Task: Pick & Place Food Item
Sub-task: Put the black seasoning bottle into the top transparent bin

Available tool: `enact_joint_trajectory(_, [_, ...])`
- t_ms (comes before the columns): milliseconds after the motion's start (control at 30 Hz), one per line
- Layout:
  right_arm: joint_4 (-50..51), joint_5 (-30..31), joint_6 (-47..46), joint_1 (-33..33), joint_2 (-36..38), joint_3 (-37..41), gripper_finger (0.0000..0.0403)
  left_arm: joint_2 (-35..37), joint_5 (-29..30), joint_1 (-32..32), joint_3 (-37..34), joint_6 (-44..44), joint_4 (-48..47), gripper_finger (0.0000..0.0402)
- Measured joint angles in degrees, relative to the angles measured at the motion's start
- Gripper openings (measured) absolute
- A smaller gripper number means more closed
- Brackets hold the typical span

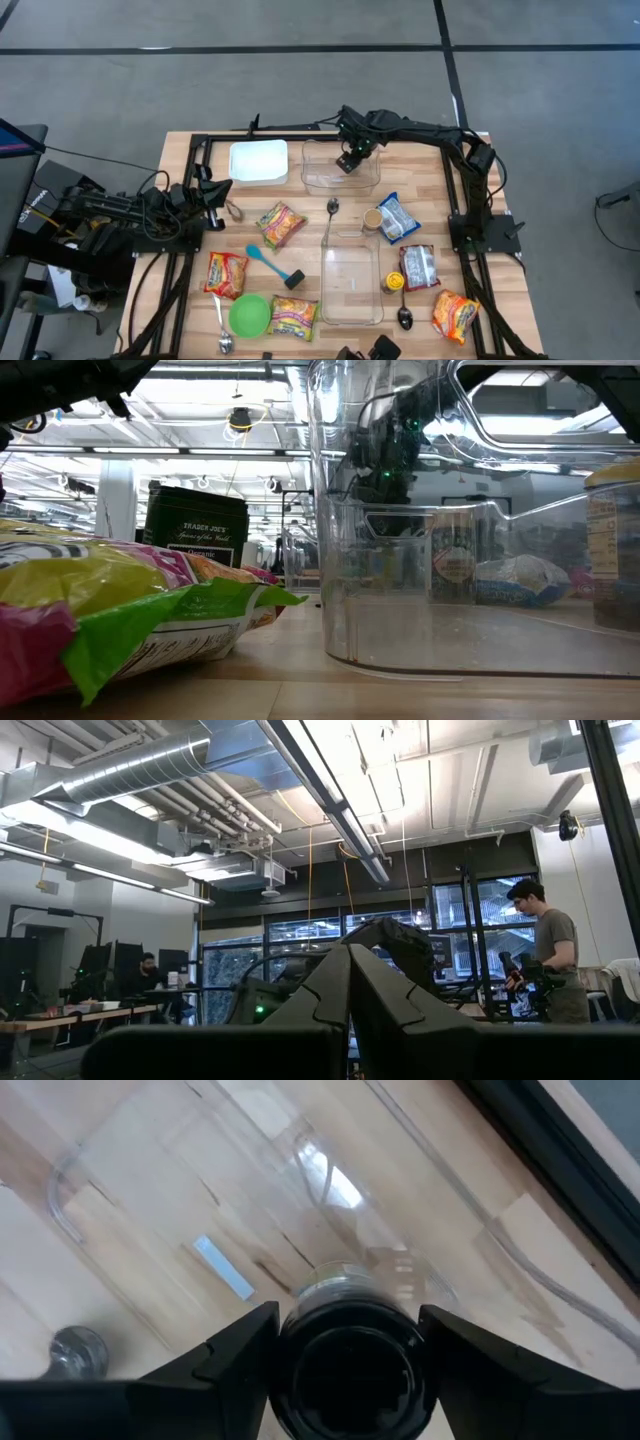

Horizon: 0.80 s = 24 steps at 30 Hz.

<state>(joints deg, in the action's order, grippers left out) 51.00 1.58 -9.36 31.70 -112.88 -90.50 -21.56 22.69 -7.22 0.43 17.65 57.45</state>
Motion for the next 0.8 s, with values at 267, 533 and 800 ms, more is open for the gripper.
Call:
enact_joint_trajectory(267, [-0.21, -0.02, 0.16, -0.02, 0.0, 0.0, 0.0234, 0.0, 0.0, 0.0, 0.0, 0.01, 0.0, 0.0])
enact_joint_trajectory(533, [-0.26, -0.07, 1.57, -0.02, 0.0, -0.02, 0.0234, 0.0, -0.01, 0.0, 0.0, 0.01, 0.0, 0.0])
enact_joint_trajectory(800, [0.5, -0.08, 2.38, -0.02, 0.28, -0.83, 0.0234, 0.0, 0.01, 0.0, 0.0, 0.0, 0.0, 0.0])
